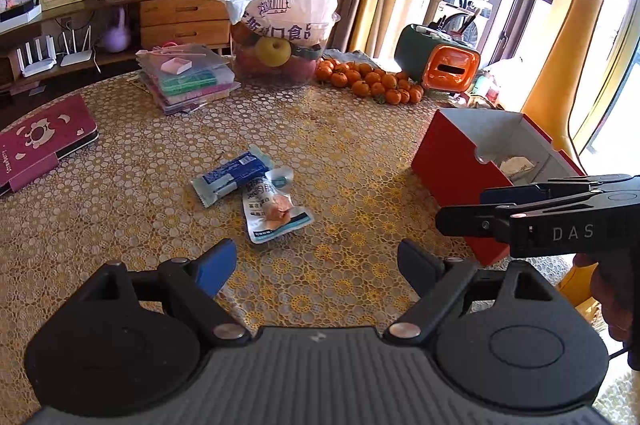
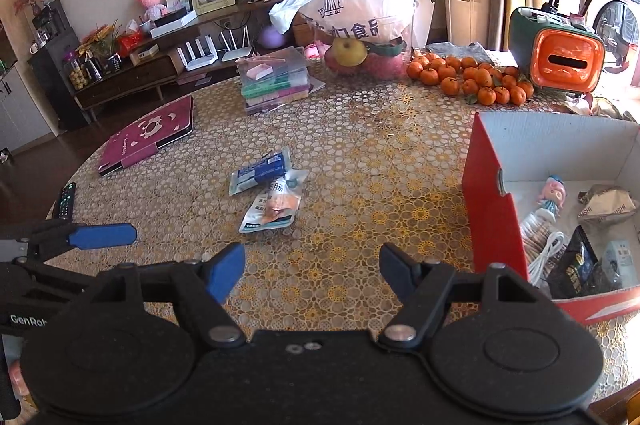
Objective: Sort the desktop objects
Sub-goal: 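Move both tools toward the blue bar and white sausage packet on the table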
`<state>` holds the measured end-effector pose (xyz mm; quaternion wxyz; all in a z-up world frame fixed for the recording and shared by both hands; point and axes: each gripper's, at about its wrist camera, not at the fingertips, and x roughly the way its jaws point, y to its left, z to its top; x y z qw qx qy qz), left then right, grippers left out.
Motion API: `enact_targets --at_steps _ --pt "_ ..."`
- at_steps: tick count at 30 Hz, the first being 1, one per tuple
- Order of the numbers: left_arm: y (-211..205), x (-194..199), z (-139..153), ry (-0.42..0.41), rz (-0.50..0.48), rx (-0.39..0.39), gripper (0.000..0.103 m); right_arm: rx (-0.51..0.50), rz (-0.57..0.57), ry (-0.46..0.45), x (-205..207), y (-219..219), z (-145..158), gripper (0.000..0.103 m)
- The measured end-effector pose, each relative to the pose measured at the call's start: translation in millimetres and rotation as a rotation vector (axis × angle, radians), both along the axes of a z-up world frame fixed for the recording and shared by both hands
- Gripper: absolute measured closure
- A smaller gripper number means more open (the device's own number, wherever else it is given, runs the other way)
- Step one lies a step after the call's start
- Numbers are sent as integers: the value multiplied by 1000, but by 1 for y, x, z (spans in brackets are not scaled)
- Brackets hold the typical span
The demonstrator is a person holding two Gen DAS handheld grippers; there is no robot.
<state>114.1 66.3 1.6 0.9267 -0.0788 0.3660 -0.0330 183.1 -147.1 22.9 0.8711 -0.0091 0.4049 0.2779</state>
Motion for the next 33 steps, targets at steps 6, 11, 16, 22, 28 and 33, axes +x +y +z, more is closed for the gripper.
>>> enact_targets --at_steps 6,11,16,22,28,33 --pt "26 20 -13 -1 16 10 15 -10 32 10 12 19 -10 29" --pt "47 42 -31 13 25 5 15 -33 64 12 23 37 -20 29" --pt "63 64 -46 23 21 16 15 -71 95 8 33 56 -33 29" --pt "81 94 -67 39 29 7 15 -87 134 12 47 78 -50 29" --pt "92 123 -82 26 13 16 15 -98 148 -6 63 97 -72 29" --pt "91 143 -91 14 -38 60 15 -107 163 -25 77 110 -88 29"
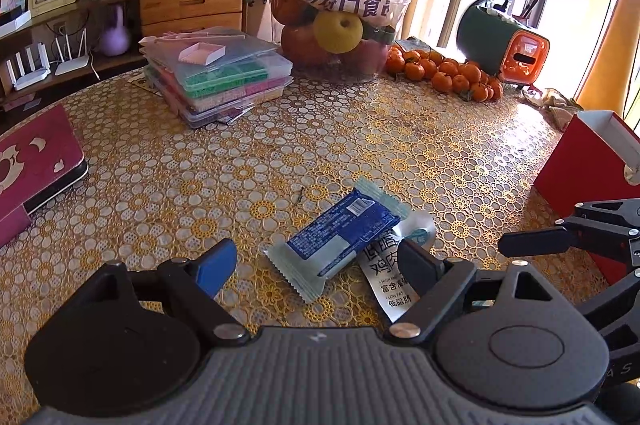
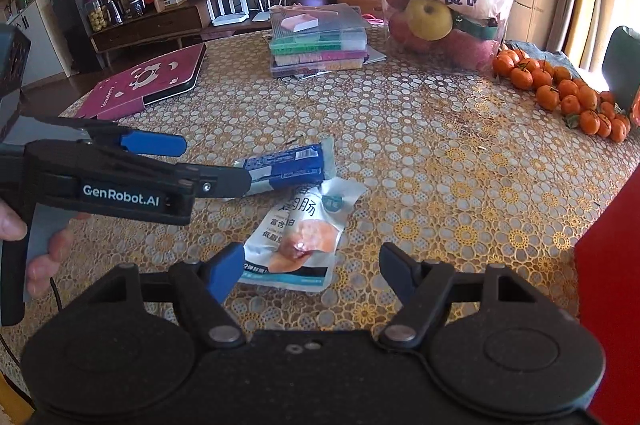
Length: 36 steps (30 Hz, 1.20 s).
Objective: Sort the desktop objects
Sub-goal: 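Move both tools toward the blue bar and white sausage packet on the table, then grasp the blue wrapped bar with the left tool while the right tool grasps the white sausage packet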
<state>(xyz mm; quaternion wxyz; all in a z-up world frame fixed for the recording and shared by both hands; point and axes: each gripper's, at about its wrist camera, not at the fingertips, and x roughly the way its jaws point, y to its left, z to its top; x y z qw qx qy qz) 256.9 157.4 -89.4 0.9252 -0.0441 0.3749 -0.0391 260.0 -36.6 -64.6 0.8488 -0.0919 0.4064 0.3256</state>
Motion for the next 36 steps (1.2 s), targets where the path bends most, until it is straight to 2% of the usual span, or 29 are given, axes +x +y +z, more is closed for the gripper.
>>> enact_targets --at_steps 6,17,20,25,30,31,32,36 --pt "0 18 -15 10 -63 33 15 -13 5 -6 12 12 -15 29" --pt "2 36 -31 17 -143 22 17 -23 -5 11 25 19 -32 31" --pt "3 40 -33 17 -165 12 25 -17 -3 9 26 20 -34 31" --pt "0 42 -35 -5 -194 8 30 -18 0 -4 26 22 -36 32" --pt "-7 42 -35 -17 -213 35 40 -8 -3 -13 26 22 -36 43" --pt "-8 41 -35 -19 -214 35 45 3 -1 -5 26 21 -35 50" --pt "-8 41 -35 -19 -216 30 48 10 -3 2 26 21 -34 52" --pt "-10 40 -34 -19 -210 41 56 12 -9 -2 25 22 -34 53"
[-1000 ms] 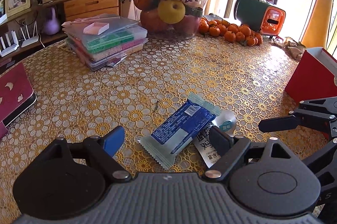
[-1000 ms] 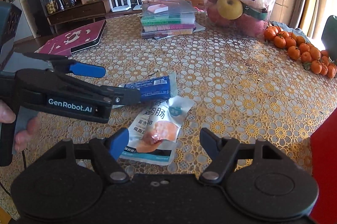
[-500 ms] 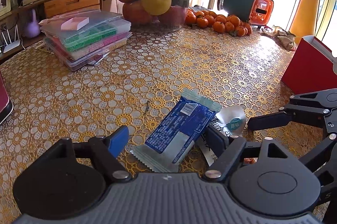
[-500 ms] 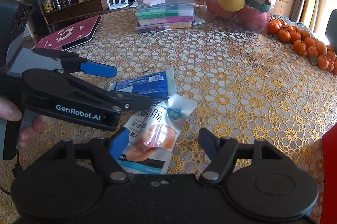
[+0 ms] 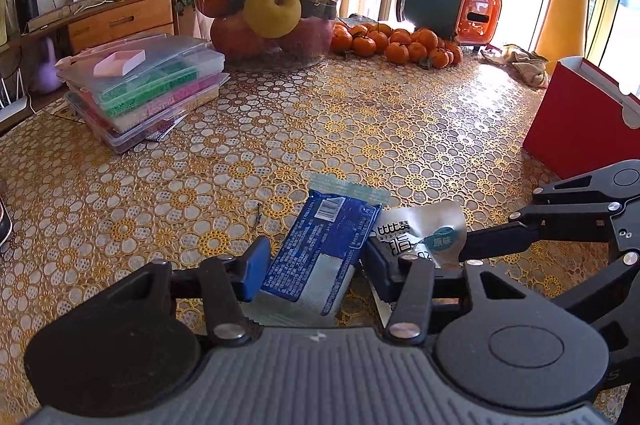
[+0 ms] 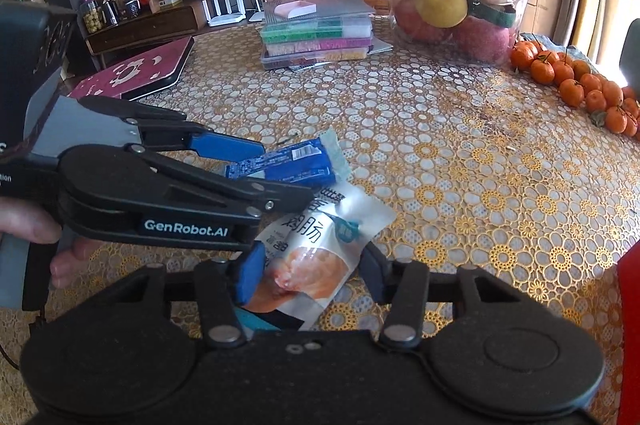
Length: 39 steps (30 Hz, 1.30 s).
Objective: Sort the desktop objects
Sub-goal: 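Grasp the blue wrapped bar with the left tool while the right tool grasps the white sausage packet, then lift and carry the blue bar and white packet with both tools over the shoebox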
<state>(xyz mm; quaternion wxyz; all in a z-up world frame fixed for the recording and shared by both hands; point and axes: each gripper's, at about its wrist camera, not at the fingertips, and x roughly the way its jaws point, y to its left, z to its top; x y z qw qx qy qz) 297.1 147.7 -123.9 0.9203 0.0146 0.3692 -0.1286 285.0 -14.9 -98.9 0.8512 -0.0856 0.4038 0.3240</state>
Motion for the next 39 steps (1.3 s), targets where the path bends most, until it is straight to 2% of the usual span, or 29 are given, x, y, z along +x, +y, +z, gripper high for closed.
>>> enact_targets --at_steps 2,7,16,36,37,38,39 --pt "1 0 0 3 7 -1 63 3 -4 0 0 0 0 53" --pt "1 -3 2 10 22 -22 69 4 -16 -1 -1 -2 1 55" --pt "-9 -15 9 1 38 -49 69 7 -49 -1 -5 -19 6 56" --pt "-40 -60 35 -6 37 -57 69 40 -79 -22 -29 -61 29 63" --pt "-41 -62 36 -6 37 -55 69 42 -81 -25 -30 -63 30 64" --pt "-42 -64 38 -5 36 -56 69 41 -85 -30 -31 -65 32 92" --pt "-44 -66 39 -4 35 -56 69 41 -86 -18 -30 -67 33 98"
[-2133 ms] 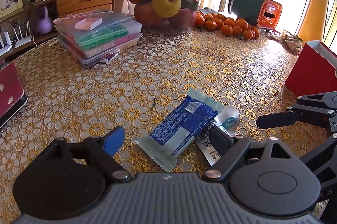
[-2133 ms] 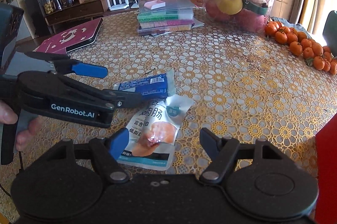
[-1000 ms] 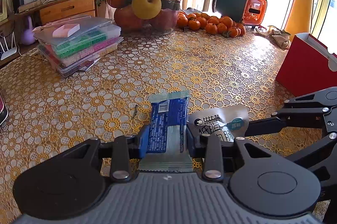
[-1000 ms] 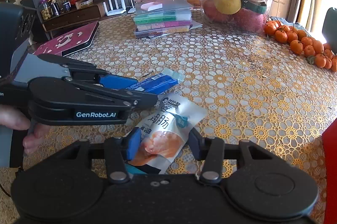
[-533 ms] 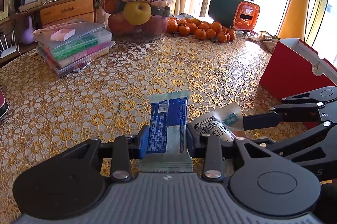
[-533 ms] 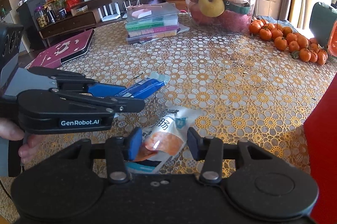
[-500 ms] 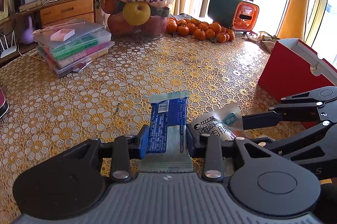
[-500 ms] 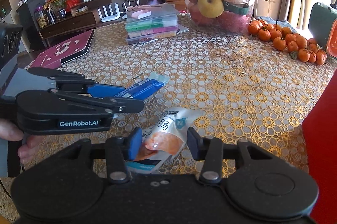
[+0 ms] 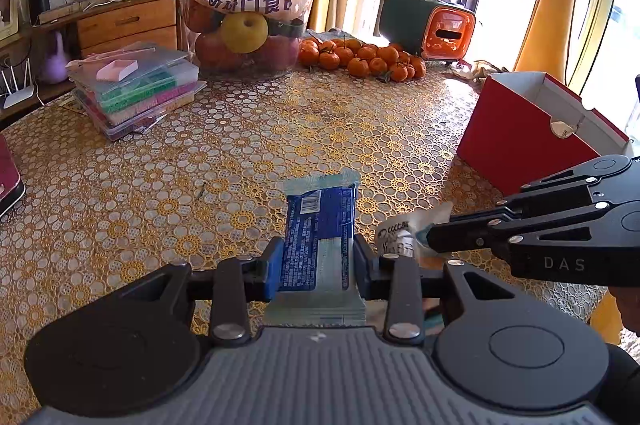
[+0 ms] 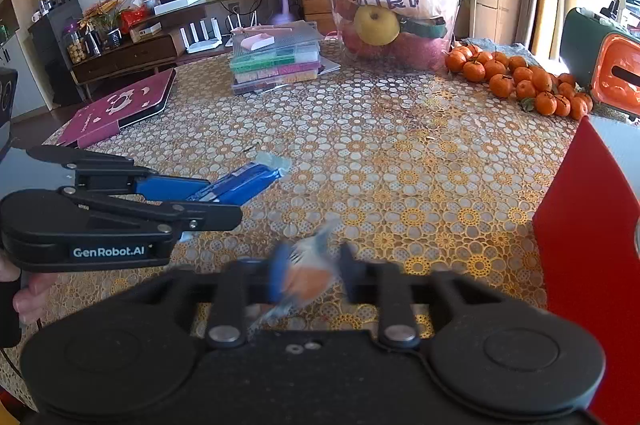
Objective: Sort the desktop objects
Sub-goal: 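Lift and carry the blue bar and white packet with both tools over the shoebox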
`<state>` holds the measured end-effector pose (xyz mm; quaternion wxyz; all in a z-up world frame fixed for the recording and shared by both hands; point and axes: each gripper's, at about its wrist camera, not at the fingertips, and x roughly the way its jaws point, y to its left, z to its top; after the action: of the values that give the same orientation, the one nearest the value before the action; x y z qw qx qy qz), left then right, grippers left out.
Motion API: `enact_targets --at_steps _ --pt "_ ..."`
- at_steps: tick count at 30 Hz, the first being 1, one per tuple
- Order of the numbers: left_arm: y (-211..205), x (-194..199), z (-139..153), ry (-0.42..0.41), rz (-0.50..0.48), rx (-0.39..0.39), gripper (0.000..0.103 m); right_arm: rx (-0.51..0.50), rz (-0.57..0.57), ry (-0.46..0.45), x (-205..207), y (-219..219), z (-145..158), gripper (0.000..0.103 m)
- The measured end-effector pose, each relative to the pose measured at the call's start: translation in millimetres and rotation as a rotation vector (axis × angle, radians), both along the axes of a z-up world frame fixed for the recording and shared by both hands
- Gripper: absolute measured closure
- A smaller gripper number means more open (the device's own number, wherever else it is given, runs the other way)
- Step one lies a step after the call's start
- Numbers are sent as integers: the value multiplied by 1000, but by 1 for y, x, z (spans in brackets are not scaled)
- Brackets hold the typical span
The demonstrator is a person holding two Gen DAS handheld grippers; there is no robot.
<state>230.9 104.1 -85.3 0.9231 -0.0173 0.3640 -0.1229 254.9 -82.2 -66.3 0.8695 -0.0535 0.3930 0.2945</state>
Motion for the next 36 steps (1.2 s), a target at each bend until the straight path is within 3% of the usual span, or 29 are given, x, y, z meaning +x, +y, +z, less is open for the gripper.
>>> enact_targets --at_steps 3,6,10,14,28,36 --pt "-4 -5 2 -4 -2 11 69 -1 18 19 -2 -5 1 99" --pt "-5 -8 3 -2 1 12 69 -15 25 11 -5 -7 1 92" --pt "-4 -9 1 -1 6 16 69 9 13 36 -4 -11 1 76" --pt "-4 -8 -2 -1 4 22 69 15 12 33 -4 -8 1 43" --pt "11 -2 -17 6 36 6 69 53 -60 133 18 6 -26 36" --pt "17 -1 -22 4 50 -7 69 42 -86 102 22 16 -32 36"
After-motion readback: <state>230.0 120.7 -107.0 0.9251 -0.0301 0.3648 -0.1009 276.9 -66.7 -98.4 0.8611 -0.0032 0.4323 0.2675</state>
